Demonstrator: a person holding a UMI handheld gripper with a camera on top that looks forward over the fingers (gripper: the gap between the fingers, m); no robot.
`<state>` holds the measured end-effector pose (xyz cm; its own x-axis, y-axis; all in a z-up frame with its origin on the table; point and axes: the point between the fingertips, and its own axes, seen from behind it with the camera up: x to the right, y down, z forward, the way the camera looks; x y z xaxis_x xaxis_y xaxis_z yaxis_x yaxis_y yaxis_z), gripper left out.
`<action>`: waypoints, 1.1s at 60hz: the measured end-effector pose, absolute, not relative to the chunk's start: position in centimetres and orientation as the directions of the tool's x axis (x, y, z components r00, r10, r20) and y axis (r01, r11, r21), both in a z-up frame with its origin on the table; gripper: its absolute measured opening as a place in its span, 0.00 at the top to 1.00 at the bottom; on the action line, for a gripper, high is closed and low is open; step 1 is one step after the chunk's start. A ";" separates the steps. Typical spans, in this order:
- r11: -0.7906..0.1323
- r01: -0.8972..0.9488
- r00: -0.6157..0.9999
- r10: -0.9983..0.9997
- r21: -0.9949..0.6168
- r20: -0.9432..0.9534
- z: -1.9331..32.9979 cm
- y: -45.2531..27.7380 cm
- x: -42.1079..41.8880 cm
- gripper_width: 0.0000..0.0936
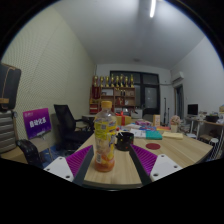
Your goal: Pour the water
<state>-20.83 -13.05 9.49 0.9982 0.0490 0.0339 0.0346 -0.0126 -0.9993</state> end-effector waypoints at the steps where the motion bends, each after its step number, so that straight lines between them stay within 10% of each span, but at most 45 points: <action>1: -0.015 0.039 0.998 0.047 -0.999 0.039 9.0 -12.6 -20.3 0.12; 19: -0.013 0.009 1.000 -0.004 -1.000 0.009 8.7 -4.5 -22.4 0.15; 23: -0.031 -0.011 1.000 0.003 -0.999 -0.011 8.5 -3.4 -22.9 0.46; 46: -0.037 0.048 0.993 0.113 -0.998 0.044 9.8 -1.4 -27.6 0.57; 57: -0.069 -0.429 0.875 0.215 -0.901 -0.433 15.2 2.6 -29.6 0.57; 66: -0.210 -0.879 0.386 0.217 -0.429 -0.897 17.3 5.7 -29.8 0.57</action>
